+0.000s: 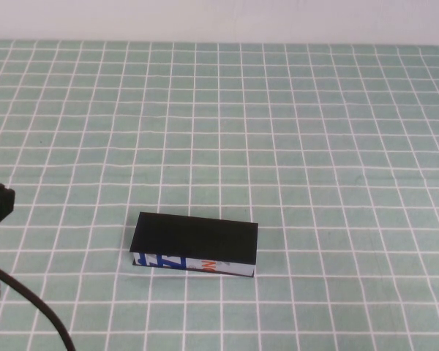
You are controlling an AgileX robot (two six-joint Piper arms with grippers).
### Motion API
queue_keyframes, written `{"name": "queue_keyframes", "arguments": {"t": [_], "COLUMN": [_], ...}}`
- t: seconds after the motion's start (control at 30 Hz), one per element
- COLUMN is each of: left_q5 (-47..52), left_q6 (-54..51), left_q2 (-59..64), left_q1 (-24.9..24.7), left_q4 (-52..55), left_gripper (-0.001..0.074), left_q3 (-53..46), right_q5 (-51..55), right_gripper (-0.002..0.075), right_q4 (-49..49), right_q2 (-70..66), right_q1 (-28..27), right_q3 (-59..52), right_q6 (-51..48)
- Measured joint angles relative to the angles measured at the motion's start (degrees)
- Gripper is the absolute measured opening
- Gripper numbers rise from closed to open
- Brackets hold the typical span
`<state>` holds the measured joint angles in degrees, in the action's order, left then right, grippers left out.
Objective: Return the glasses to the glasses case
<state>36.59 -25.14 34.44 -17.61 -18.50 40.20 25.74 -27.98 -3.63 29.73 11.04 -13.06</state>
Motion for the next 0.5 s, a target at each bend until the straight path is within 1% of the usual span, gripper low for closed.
{"name": "queue_keyframes", "arguments": {"t": [0.23,0.4,0.5], "left_q5": [0.0,0.1,0.1], "left_q6": [0.0,0.1,0.1], "left_q2": [0.0,0.0,0.0], "left_q1": [0.0,0.0,0.0], "left_q4": [0.0,0.0,0.0], "left_gripper": [-0.0002,-0.0002,-0.0002], "left_q3": [0.0,0.0,0.0], "right_q5": [0.6,-6.6,-7.4], "right_gripper": [-0.0014,-0.0014,-0.0014], "right_q4": [-0.8,-1.1,-1.1], "right_q2": [0.0,0.0,0.0], "right_q1": [0.0,0.0,0.0], "right_q3": [0.0,0.0,0.0], "right_q6": [1.0,3.8,4.0]}}
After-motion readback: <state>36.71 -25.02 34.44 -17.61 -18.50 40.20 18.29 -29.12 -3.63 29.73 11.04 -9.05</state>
